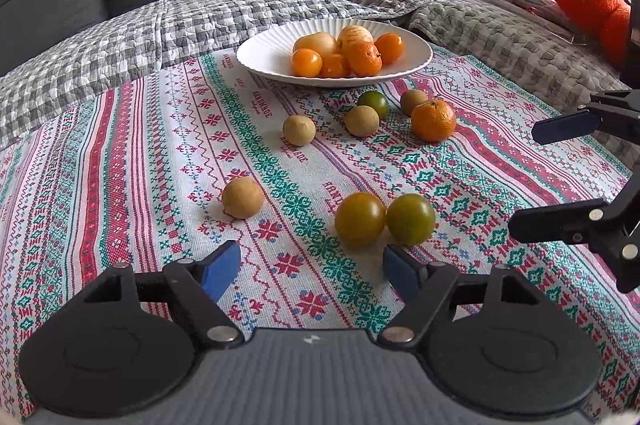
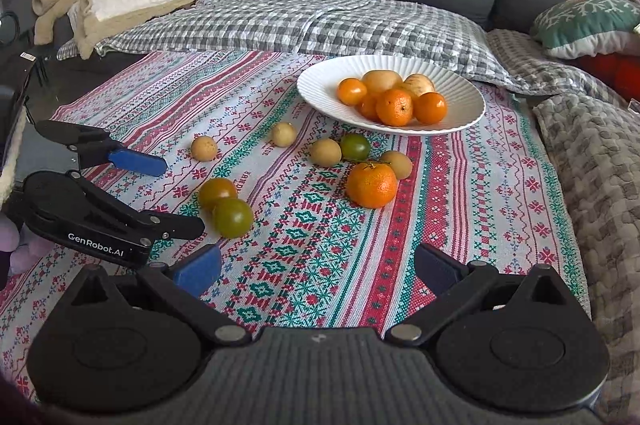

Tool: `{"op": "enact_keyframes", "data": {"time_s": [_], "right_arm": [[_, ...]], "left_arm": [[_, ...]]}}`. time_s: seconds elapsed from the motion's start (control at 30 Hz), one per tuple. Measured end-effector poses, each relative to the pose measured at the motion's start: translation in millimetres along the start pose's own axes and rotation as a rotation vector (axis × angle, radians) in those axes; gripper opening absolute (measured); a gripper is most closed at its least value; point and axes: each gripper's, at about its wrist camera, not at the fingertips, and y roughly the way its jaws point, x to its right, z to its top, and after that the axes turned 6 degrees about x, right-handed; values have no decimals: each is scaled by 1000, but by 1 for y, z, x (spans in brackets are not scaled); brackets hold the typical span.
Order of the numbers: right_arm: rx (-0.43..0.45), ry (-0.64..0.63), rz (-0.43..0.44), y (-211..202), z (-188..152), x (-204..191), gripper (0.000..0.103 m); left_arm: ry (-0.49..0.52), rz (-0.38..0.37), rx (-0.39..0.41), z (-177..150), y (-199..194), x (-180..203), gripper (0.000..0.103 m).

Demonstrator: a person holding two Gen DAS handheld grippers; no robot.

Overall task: Organize fruits
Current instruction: 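Grasp a yellow-green tomato with the left tool while the right tool grasps a green tomato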

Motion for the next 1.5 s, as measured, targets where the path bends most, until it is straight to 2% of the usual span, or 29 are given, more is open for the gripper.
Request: {"op": "enact_keyframes", "data": {"time_s": [0.27,0.37,0.43,0.5,0.93,1.17,1.33,1.5], "right_arm": [[-40,1,-8,10,-7,1,103],[-49,-3,-5,12,-9,0,103],[-52,-7,-2,13,-9,0,103],[-54,-9,0,14,-8,-1,103],[-74,-35,36,29,1,-17,102],[-85,-61,69,43,10,-32,98],[-107,-53,89,53,18,-40,88],[-110,-54,93,59,25,-44,70]], "left_arm": [[3,-49,1,10,10,8,45],[6,-65,-2,11,10,11,35],[13,-75,-7,12,11,12,23],[16,-75,-17,14,12,13,18],[-20,-7,-82,10,-1,-6,17],[-27,18,-96,7,-11,-19,17],[-22,23,-101,3,-13,-26,17],[-27,28,-101,3,-17,-29,17]]}}
